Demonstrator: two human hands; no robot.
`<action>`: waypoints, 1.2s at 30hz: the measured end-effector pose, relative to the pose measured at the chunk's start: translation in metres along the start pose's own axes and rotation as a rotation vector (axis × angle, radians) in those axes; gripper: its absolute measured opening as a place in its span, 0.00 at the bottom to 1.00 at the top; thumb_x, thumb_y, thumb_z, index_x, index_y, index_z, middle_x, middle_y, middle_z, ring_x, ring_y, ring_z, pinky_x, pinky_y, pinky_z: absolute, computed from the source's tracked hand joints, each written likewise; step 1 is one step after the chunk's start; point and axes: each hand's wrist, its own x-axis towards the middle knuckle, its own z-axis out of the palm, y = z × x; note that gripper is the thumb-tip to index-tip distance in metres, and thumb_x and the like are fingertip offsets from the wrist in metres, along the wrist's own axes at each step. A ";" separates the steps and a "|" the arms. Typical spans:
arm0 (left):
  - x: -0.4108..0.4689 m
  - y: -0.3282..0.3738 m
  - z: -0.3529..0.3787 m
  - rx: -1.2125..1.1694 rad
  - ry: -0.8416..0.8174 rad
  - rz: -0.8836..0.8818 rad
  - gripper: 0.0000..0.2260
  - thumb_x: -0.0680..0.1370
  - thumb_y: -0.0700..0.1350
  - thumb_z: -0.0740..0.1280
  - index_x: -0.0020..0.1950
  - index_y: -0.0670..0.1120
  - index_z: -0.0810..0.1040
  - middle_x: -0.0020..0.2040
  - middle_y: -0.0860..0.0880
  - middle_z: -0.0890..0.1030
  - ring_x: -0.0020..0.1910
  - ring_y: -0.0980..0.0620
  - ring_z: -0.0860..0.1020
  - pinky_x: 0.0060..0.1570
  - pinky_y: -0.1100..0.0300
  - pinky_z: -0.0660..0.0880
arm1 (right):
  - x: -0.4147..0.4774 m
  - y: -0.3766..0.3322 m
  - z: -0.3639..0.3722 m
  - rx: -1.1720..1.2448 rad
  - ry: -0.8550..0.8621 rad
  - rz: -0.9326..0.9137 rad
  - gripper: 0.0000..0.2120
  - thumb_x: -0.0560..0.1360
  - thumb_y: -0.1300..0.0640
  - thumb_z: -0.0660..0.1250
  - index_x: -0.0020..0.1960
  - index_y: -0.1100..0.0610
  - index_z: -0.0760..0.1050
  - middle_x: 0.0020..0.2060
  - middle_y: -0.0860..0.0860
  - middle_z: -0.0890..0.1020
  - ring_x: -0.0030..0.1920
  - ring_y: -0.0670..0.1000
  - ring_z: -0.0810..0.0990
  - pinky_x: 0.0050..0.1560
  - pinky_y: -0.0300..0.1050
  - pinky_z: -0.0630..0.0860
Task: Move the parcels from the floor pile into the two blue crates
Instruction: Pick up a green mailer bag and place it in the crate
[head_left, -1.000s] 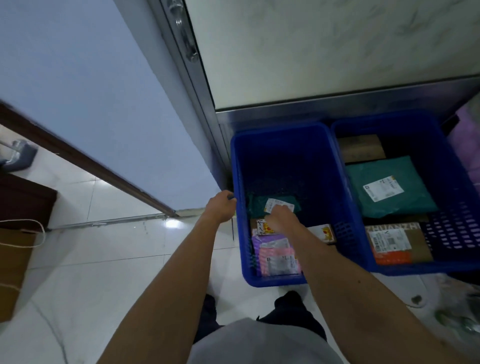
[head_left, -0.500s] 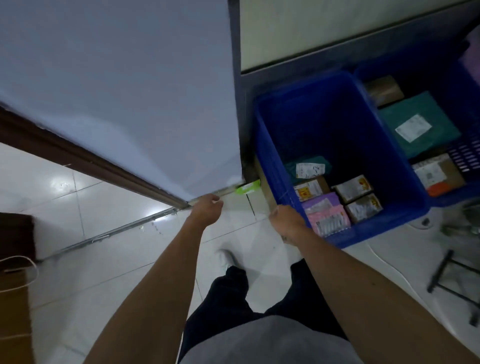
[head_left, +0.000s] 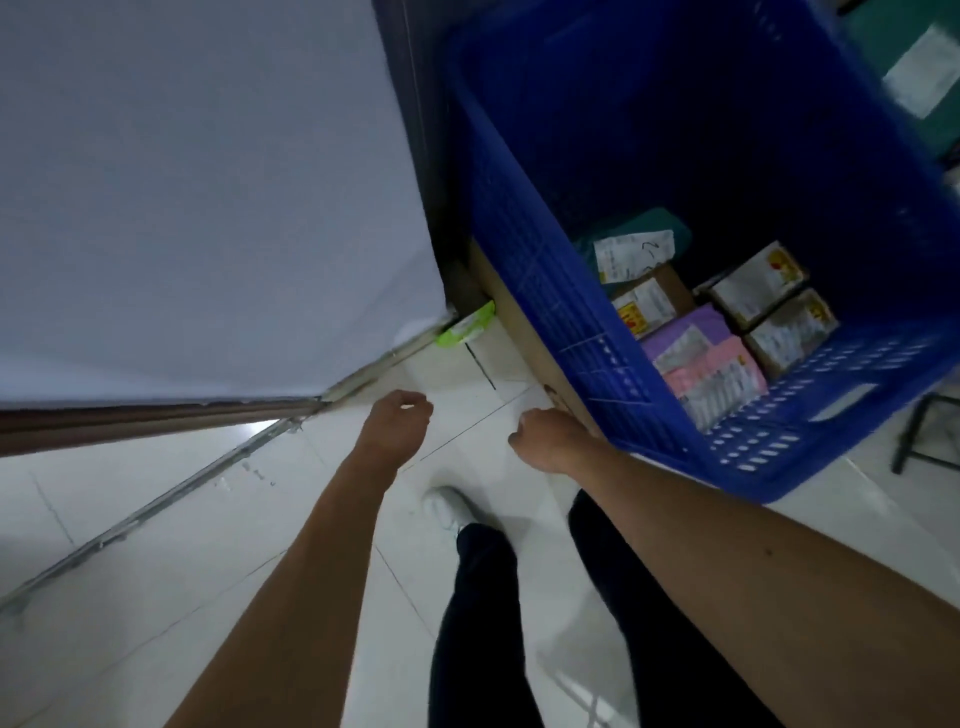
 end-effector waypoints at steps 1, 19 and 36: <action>0.017 -0.001 0.007 0.014 -0.003 0.006 0.06 0.79 0.43 0.67 0.54 0.45 0.79 0.50 0.40 0.82 0.42 0.47 0.76 0.39 0.60 0.69 | 0.020 0.003 0.008 0.008 0.000 0.013 0.16 0.80 0.50 0.55 0.55 0.60 0.76 0.46 0.54 0.81 0.44 0.54 0.78 0.37 0.44 0.71; 0.348 -0.082 0.106 0.591 0.149 0.245 0.14 0.79 0.44 0.61 0.59 0.40 0.80 0.60 0.44 0.80 0.59 0.45 0.78 0.53 0.57 0.72 | 0.389 0.012 0.057 -0.270 0.504 -0.199 0.20 0.80 0.53 0.61 0.70 0.54 0.71 0.78 0.53 0.57 0.71 0.59 0.65 0.64 0.53 0.69; 0.336 -0.061 0.104 0.876 0.161 0.311 0.16 0.79 0.42 0.61 0.66 0.39 0.73 0.66 0.41 0.73 0.64 0.41 0.74 0.52 0.54 0.70 | 0.373 0.015 0.046 -0.311 0.487 -0.286 0.15 0.78 0.57 0.65 0.62 0.63 0.74 0.59 0.58 0.76 0.54 0.60 0.80 0.50 0.54 0.78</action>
